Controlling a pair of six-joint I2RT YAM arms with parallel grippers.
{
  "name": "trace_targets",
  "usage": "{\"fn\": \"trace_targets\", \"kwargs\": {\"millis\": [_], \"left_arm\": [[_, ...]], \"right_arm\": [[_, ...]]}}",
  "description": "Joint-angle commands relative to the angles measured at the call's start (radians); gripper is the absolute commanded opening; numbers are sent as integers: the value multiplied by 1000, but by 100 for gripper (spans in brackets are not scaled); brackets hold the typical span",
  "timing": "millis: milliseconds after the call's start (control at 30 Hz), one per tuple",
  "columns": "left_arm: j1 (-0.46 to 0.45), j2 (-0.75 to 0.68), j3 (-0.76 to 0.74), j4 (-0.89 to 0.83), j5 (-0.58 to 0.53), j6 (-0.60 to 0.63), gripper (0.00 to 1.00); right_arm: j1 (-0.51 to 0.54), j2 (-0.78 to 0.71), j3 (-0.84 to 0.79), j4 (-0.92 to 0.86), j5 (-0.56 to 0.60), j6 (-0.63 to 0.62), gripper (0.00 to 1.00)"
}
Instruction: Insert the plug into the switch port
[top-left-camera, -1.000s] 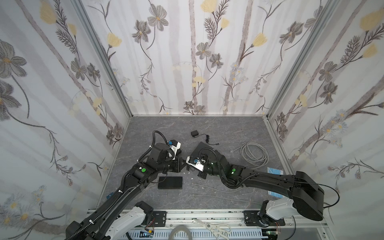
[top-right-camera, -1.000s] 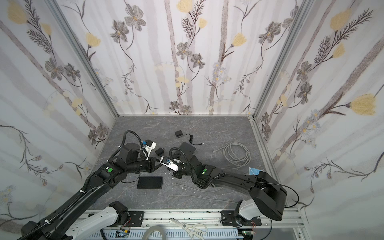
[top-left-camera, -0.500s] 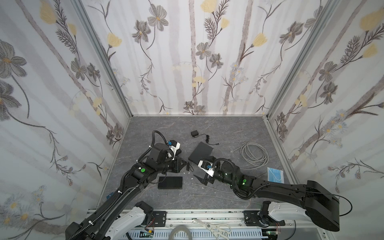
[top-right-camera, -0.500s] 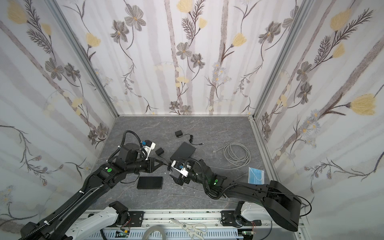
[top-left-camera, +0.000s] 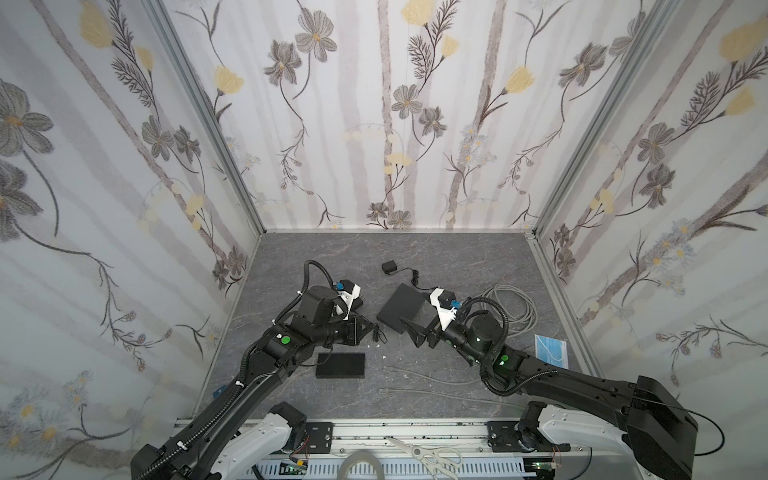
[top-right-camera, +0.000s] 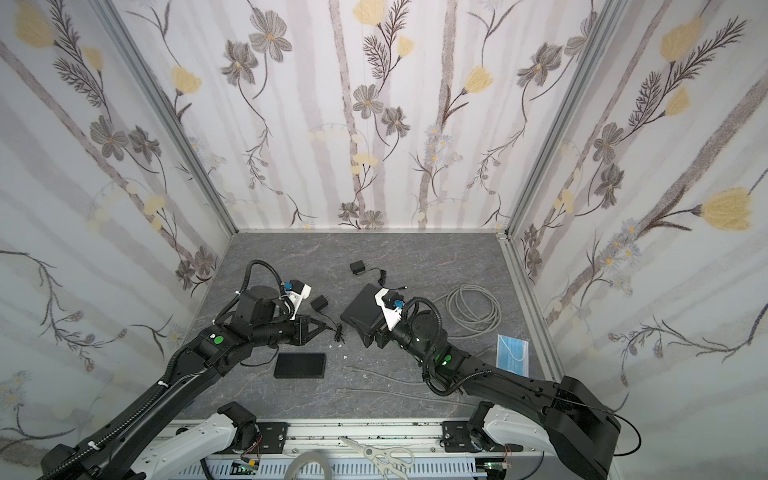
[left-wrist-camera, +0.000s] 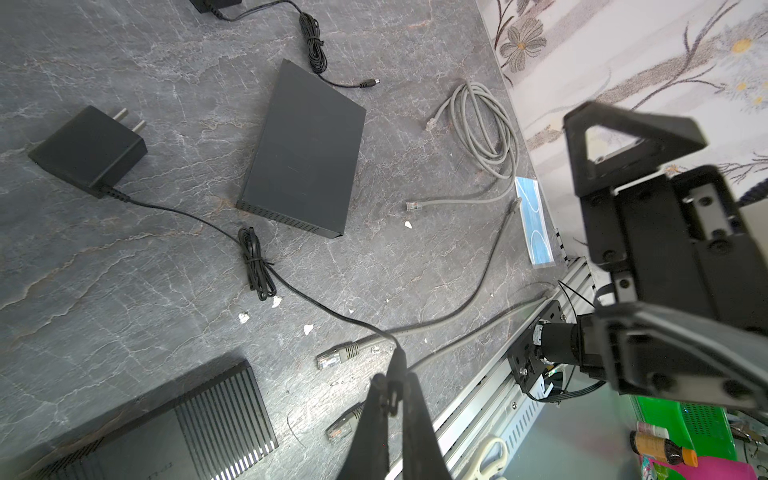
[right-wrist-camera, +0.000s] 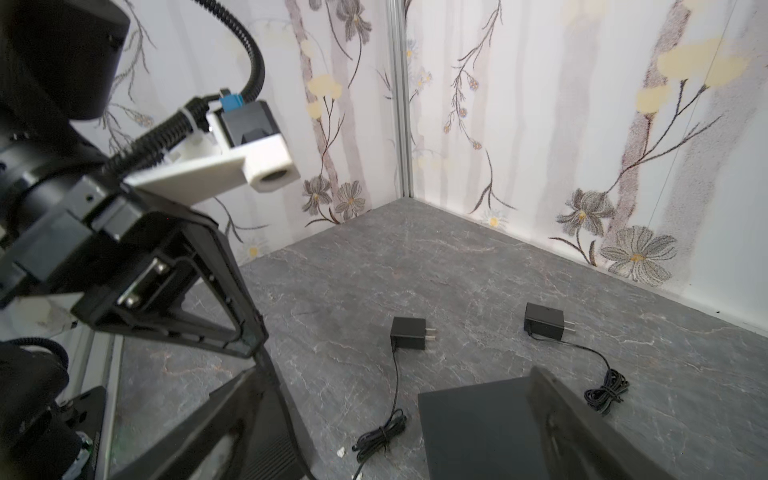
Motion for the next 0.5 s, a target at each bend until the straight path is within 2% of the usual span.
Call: {"fn": "trace_targets", "kwargs": {"millis": [0,67,133,200,267,367,467], "left_arm": [[1,-12,7,-1,4,8,0],[1,-17,6,0,4,7,0],[1,-19,3,-1,4,6,0],[1,-26,0,3,4,5,0],[2,-29,-4,4,5,6,0],[2,-30,-4,5,11,6,0],[3,-32,-9,15,22,6,0]], "right_arm": [[-4,-10,37,-88,-57,42,100],[-3,-19,7,-26,-88,32,100],[-6,-18,-16,16,-167,-6,100],[-4,0,-16,23,-255,-46,95],[2,28,-8,2,-293,-80,90],[22,67,-14,-15,-347,-185,84],[54,79,-41,-1,-344,-320,81]]}}
